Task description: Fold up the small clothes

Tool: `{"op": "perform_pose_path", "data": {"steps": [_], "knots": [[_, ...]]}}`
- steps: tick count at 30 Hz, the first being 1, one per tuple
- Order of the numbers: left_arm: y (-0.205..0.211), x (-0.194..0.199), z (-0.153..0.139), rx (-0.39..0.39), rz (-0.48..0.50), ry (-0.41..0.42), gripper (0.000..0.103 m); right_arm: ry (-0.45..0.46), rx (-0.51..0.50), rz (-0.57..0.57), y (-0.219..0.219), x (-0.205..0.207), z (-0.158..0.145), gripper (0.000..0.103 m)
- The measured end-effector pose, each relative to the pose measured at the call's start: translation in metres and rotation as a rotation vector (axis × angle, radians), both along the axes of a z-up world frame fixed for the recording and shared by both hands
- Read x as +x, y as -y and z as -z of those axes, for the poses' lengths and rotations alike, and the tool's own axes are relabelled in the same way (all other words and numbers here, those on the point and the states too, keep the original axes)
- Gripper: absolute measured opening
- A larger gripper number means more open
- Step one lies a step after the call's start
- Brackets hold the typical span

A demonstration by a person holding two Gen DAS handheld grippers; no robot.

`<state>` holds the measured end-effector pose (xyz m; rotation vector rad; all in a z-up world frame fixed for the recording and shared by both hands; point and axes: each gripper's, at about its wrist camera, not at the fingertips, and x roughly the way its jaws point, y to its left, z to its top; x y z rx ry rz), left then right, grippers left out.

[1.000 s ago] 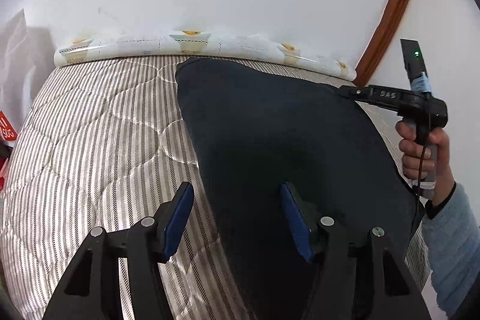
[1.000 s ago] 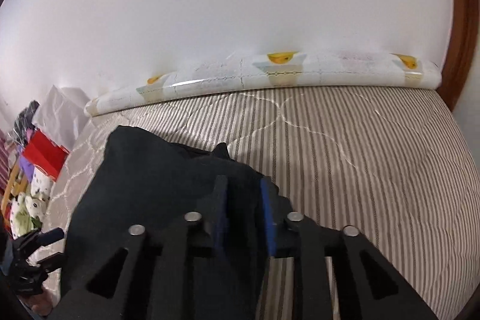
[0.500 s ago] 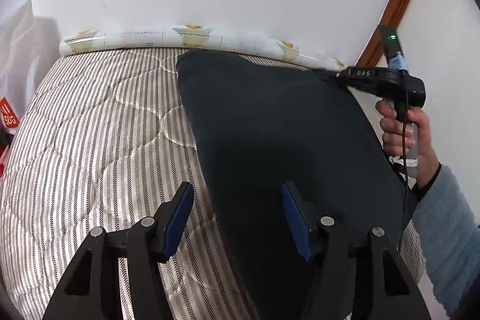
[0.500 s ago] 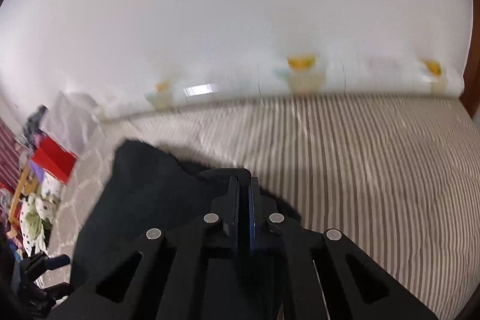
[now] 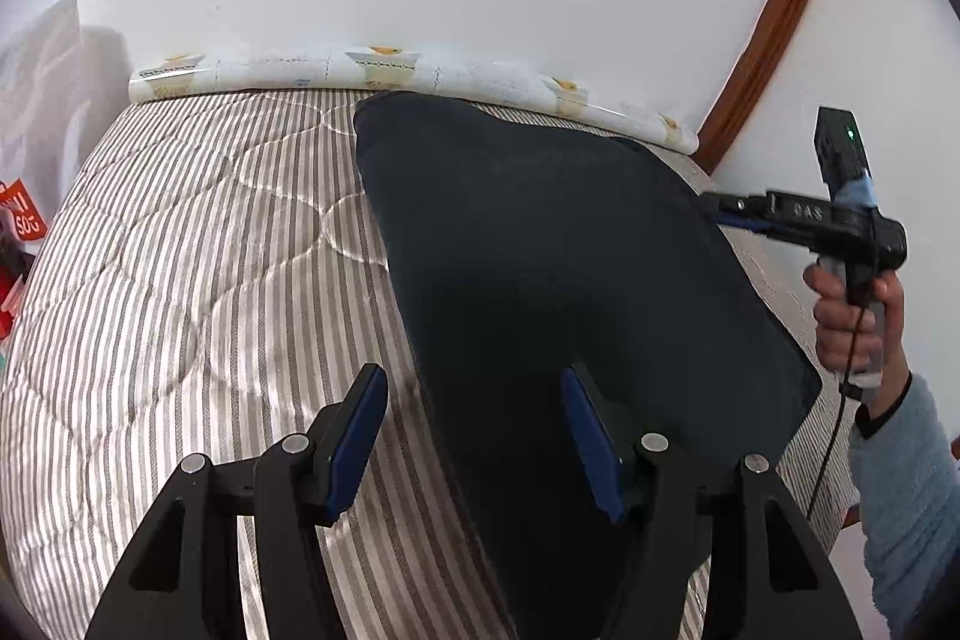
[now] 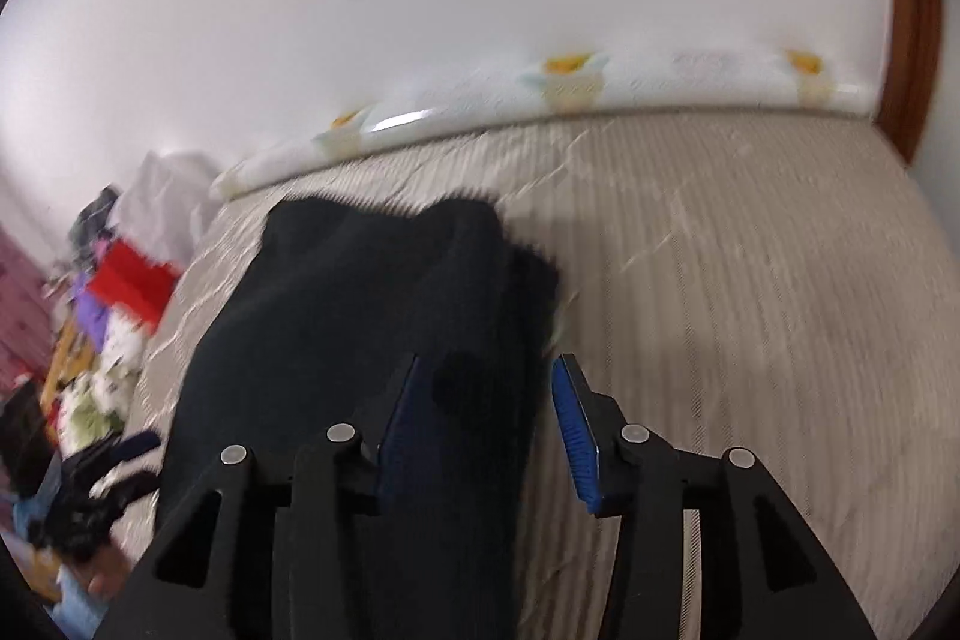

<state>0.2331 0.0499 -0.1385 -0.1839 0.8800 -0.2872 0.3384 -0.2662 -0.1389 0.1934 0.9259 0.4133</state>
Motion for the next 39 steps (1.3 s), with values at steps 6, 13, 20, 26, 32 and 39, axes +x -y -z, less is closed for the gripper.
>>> {"op": "perform_pose_path", "data": {"steps": [6, 13, 20, 26, 32, 39], "knots": [[0.001, -0.008, 0.000, -0.006, -0.022, -0.033, 0.058, 0.011, 0.063, -0.035, 0.007, -0.005, 0.010, 0.006], [0.004, -0.019, -0.001, 0.017, -0.034, -0.040, 0.058, 0.061, 0.077, -0.030, 0.015, -0.029, -0.006, 0.010], [0.019, -0.035, -0.005, 0.040, -0.031, -0.014, 0.058, 0.000, 0.135, -0.007, 0.034, -0.050, 0.011, 0.040], [0.029, -0.045, -0.011, 0.045, -0.025, -0.004, 0.058, -0.057, 0.131, -0.026, 0.027, -0.058, 0.034, 0.008], [0.035, -0.054, -0.019, 0.110, -0.048, 0.028, 0.058, -0.009, 0.186, 0.016, 0.039, -0.069, 0.025, 0.006], [0.030, -0.063, -0.012, 0.107, -0.069, 0.002, 0.058, 0.132, -0.011, 0.143, 0.035, -0.113, 0.000, 0.006]]}}
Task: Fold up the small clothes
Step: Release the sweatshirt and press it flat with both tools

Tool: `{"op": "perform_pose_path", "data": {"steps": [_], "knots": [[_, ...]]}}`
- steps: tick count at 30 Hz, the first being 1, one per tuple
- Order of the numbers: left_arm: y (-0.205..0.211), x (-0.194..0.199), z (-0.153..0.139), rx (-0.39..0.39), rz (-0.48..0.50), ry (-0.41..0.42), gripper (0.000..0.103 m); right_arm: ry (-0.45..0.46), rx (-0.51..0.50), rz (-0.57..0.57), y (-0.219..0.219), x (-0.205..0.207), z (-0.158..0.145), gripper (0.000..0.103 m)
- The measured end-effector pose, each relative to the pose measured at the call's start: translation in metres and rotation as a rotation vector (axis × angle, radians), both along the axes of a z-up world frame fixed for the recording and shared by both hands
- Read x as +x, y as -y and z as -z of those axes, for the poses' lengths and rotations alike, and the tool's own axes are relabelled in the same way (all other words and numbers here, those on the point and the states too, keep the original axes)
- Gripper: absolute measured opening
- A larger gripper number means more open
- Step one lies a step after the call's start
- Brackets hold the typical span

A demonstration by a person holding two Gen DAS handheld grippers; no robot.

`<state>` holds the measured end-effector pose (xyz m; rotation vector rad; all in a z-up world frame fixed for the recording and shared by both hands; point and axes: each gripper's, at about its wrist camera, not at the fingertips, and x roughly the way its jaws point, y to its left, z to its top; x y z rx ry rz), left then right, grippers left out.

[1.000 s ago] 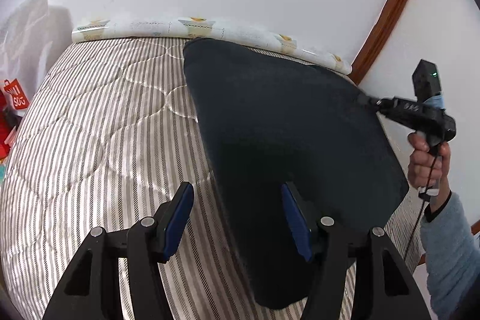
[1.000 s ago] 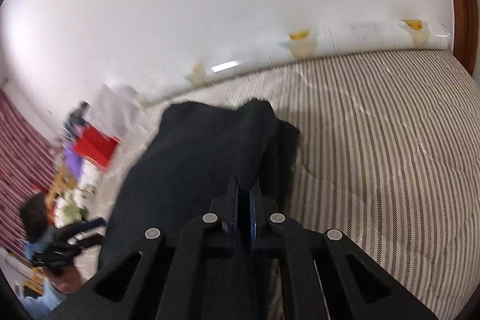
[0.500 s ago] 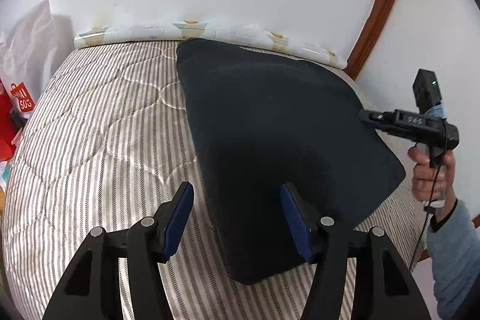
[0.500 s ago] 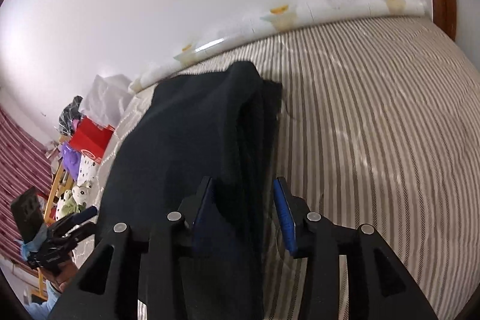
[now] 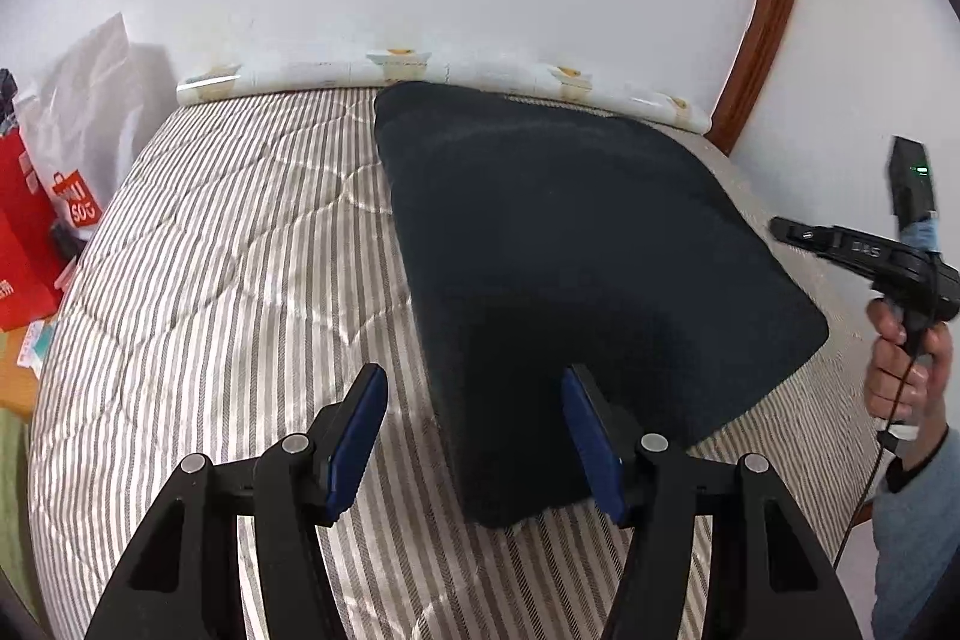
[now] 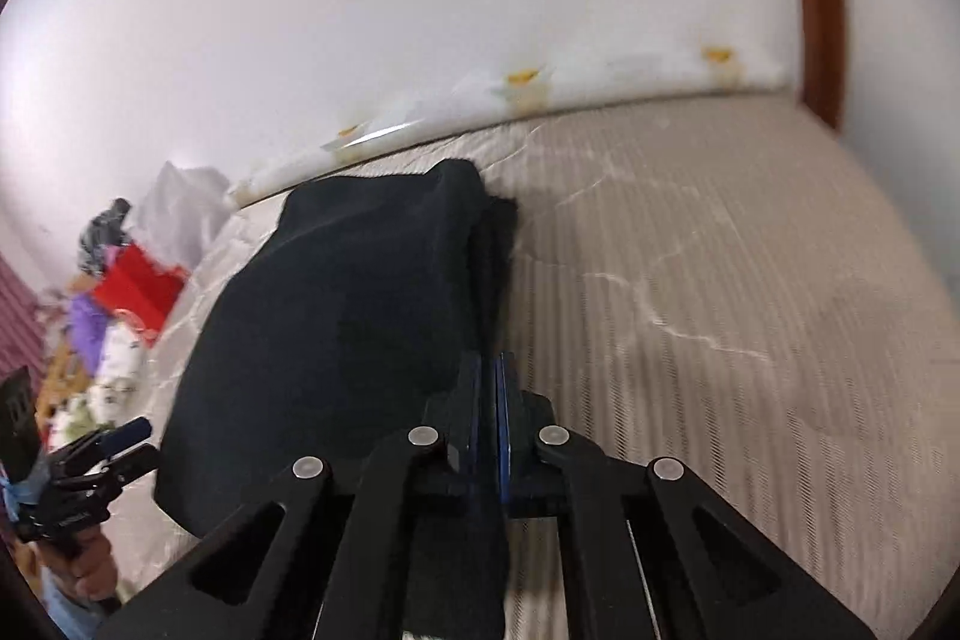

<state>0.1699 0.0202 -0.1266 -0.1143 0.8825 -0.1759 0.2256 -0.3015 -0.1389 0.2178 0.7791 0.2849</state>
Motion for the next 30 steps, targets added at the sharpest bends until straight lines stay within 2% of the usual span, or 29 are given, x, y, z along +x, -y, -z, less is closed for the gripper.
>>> {"op": "perform_pose_path", "data": {"steps": [5, 8, 13, 16, 18, 19, 24, 30], "knots": [[0.002, -0.012, 0.006, -0.012, 0.018, -0.017, 0.058, 0.057, -0.041, -0.029, -0.012, -0.041, -0.008, 0.009], [0.005, -0.018, 0.009, -0.007, 0.018, -0.017, 0.058, 0.079, -0.139, -0.043, -0.028, -0.060, 0.003, 0.009], [0.005, -0.022, 0.014, -0.015, -0.001, -0.034, 0.058, 0.040, -0.238, 0.016, -0.036, -0.072, 0.024, 0.009], [0.008, -0.028, 0.014, 0.003, -0.001, -0.020, 0.058, 0.052, -0.218, 0.054, -0.035, -0.085, 0.019, 0.014], [0.009, -0.033, 0.016, 0.004, 0.005, -0.018, 0.058, 0.063, -0.214, 0.063, -0.039, -0.091, 0.019, 0.033], [0.008, -0.035, 0.017, -0.001, 0.005, -0.022, 0.058, 0.071, -0.220, 0.069, -0.041, -0.094, 0.019, 0.036], [0.006, -0.047, 0.025, 0.002, 0.005, -0.047, 0.058, 0.067, -0.303, 0.059, -0.056, -0.107, 0.033, 0.037], [0.007, -0.053, 0.022, -0.012, 0.002, -0.037, 0.058, 0.087, -0.287, 0.067, -0.054, -0.113, 0.029, 0.037]]}}
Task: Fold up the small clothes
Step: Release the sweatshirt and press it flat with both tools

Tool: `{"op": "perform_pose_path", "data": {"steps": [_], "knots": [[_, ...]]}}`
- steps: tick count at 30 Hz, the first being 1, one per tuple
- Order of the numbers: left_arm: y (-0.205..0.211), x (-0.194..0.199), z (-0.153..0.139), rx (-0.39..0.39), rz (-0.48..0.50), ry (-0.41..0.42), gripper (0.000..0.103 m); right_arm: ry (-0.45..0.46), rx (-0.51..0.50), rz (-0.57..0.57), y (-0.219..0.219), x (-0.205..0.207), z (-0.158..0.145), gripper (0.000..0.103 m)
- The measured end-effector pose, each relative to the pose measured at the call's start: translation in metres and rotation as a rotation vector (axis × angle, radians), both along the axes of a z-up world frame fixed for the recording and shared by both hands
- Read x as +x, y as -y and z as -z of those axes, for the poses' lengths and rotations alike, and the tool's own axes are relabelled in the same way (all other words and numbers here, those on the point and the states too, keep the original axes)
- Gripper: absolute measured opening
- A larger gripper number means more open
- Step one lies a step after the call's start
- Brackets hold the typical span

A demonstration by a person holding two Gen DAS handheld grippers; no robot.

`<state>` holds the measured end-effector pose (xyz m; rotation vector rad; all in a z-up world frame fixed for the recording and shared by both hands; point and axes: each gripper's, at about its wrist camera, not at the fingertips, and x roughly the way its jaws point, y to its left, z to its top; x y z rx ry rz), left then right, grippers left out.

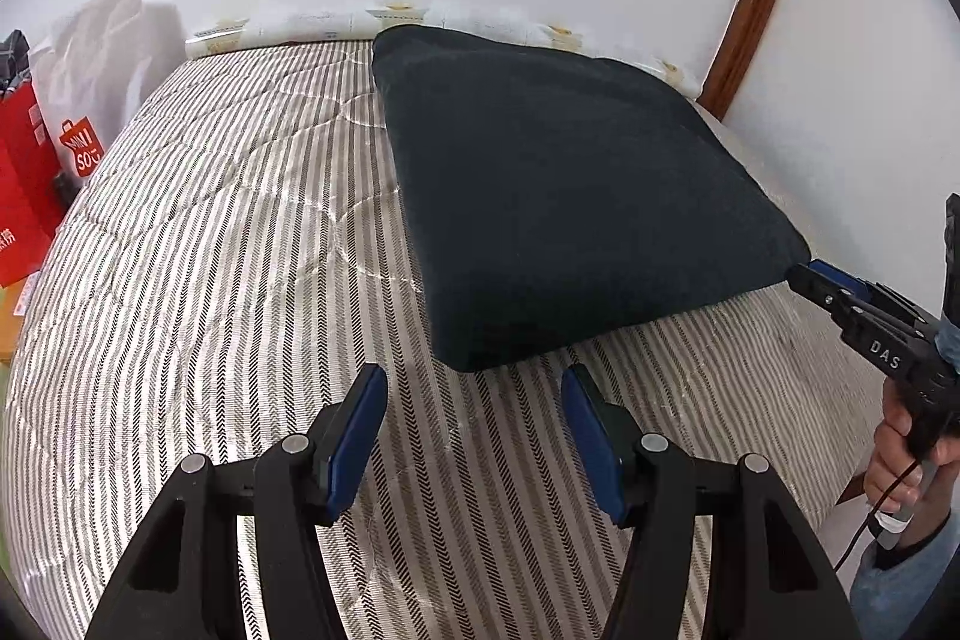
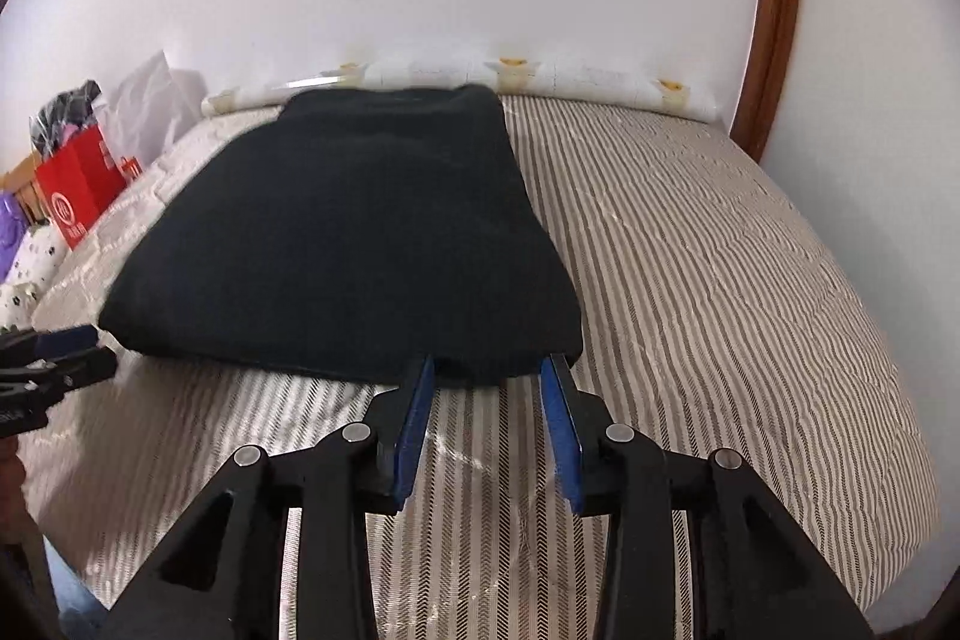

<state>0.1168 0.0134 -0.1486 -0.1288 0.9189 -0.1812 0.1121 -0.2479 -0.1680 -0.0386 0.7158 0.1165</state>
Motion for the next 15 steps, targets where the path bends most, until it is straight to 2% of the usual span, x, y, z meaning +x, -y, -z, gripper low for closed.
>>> {"op": "perform_pose_path", "data": {"steps": [5, 10, 15], "knots": [[0.002, 0.004, -0.003, -0.019, -0.028, 0.005, 0.058, 0.053, 0.027, 0.037, -0.002, 0.003, -0.017, 0.041], [0.006, 0.002, -0.006, -0.002, -0.048, 0.011, 0.058, -0.026, -0.030, 0.102, -0.009, 0.020, 0.000, 0.042], [0.003, -0.003, -0.014, -0.010, -0.058, 0.024, 0.058, -0.046, -0.028, 0.131, -0.007, 0.017, 0.006, 0.042]]}}
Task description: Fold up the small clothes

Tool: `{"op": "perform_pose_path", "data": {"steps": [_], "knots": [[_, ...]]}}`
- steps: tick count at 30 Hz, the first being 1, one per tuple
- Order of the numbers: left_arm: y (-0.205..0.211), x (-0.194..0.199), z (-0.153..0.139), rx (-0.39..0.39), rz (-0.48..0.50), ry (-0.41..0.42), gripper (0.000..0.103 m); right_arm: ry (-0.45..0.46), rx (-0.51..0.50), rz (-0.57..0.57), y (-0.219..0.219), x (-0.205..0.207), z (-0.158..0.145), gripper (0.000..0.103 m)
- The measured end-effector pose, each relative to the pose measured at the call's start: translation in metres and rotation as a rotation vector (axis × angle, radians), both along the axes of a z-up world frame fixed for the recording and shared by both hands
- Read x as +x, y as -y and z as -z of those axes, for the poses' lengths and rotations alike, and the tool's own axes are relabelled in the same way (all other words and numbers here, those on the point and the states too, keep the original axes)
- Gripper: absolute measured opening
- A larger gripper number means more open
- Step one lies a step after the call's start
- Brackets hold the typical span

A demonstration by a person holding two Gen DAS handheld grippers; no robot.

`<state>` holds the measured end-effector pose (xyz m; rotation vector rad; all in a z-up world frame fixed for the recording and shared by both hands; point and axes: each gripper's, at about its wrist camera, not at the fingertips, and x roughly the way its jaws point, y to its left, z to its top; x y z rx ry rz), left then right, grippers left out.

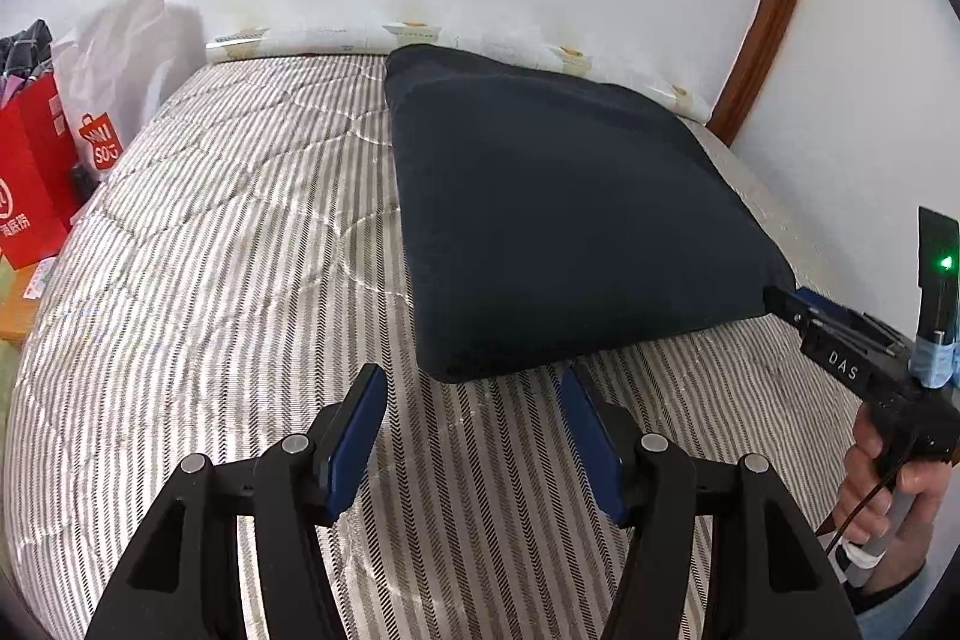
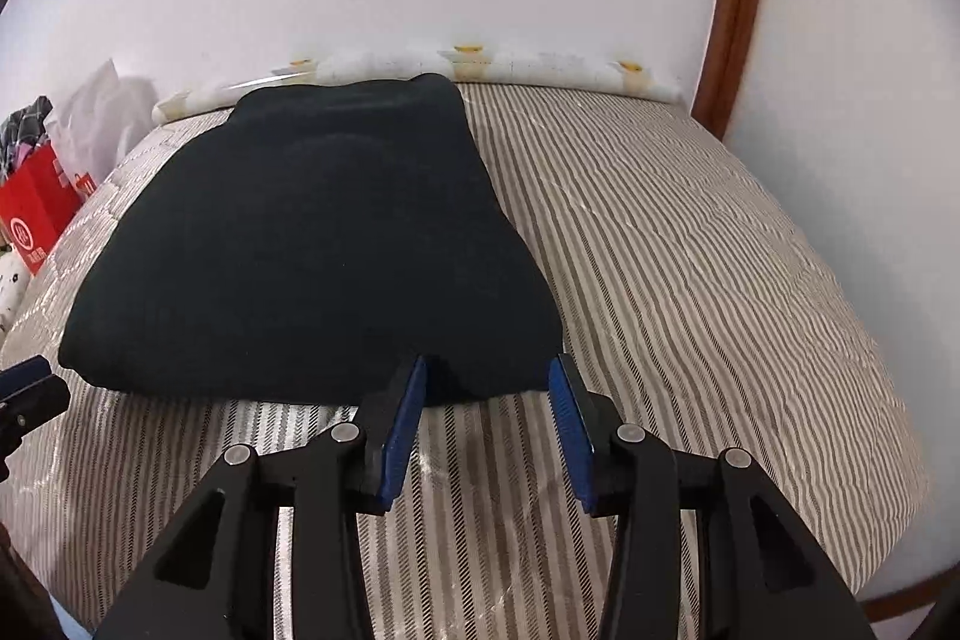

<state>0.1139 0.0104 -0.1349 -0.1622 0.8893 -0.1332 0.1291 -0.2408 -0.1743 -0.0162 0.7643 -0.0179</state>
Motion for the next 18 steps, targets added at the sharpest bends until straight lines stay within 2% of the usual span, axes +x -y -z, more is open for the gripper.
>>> {"op": "perform_pose_path", "data": {"steps": [4, 11, 13, 16, 18], "knots": [[-0.005, -0.006, -0.008, -0.005, -0.017, 0.013, 0.060, -0.017, 0.003, 0.020, 0.000, -0.004, -0.005, 0.042], [-0.007, -0.030, -0.031, 0.031, -0.034, 0.061, 0.067, 0.026, 0.002, 0.034, -0.003, -0.048, -0.034, 0.043], [-0.007, -0.039, -0.043, 0.031, -0.046, 0.075, 0.070, 0.051, -0.009, 0.048, -0.002, -0.064, -0.047, 0.045], [-0.004, -0.055, -0.065, 0.031, -0.054, 0.106, 0.079, 0.099, -0.019, 0.075, 0.000, -0.089, -0.070, 0.053], [0.000, -0.069, -0.082, 0.044, -0.056, 0.139, 0.081, 0.129, -0.008, 0.071, 0.002, -0.103, -0.086, 0.059]]}}
